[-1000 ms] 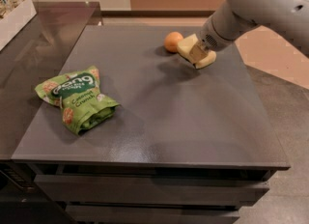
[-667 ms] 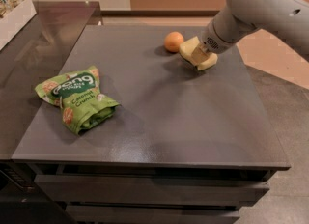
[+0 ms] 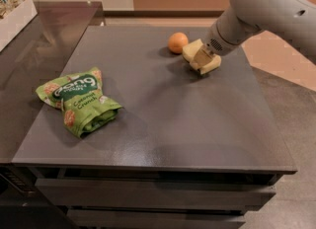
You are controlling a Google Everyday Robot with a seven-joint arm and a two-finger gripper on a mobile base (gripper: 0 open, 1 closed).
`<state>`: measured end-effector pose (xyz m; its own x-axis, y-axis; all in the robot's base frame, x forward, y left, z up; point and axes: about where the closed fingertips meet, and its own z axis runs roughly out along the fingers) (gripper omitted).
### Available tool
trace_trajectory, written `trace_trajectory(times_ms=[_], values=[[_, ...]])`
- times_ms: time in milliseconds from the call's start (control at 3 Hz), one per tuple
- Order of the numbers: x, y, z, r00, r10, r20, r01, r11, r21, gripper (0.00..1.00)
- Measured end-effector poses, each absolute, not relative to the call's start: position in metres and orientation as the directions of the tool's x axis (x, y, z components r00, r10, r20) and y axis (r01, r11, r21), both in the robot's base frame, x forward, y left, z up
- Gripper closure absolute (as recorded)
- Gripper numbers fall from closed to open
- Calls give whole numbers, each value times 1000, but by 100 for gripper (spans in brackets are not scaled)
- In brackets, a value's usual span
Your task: Move sponge near orange
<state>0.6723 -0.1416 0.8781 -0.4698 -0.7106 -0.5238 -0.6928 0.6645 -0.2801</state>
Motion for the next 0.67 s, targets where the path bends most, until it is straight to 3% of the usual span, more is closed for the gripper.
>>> trace_trajectory(times_ms=[333, 667], values=[[672, -141, 877, -470, -712, -523, -694, 663, -279, 0], [672, -141, 877, -470, -712, -523, -695, 663, -279, 0]])
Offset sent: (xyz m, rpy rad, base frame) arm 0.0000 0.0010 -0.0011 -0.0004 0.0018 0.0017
